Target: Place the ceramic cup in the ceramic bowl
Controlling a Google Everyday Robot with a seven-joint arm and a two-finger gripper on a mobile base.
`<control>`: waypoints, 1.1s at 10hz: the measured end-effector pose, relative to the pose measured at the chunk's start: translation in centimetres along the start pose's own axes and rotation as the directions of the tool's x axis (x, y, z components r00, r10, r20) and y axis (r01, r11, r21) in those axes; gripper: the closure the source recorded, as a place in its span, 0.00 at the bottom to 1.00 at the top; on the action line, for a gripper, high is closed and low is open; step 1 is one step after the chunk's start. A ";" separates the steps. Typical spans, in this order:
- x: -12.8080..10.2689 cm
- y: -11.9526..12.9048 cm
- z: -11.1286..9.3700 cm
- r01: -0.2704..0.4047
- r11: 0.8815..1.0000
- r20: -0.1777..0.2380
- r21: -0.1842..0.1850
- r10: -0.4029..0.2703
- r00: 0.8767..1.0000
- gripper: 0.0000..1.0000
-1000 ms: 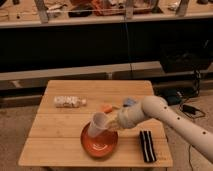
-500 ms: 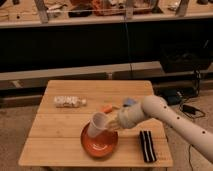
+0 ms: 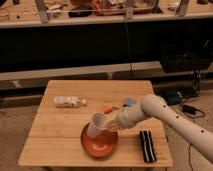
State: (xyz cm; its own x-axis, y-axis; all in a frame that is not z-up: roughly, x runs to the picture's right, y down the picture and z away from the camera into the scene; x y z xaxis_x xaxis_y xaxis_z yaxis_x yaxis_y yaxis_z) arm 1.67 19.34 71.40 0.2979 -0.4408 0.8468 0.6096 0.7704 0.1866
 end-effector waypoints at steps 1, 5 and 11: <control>0.0 0.0 0.0 -0.001 1.000 0.004 0.000 0.001 1.000 0.99; -0.1 0.0 0.1 -0.008 1.000 0.017 -0.001 0.008 1.000 0.99; -0.2 -0.1 0.3 -0.015 1.000 0.040 -0.005 0.015 0.999 0.99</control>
State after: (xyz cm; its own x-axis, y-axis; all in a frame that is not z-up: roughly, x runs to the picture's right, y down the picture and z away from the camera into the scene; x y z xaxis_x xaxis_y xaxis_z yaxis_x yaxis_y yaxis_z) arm 1.34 19.48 71.30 0.2773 -0.4104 0.8687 0.6084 0.7748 0.1718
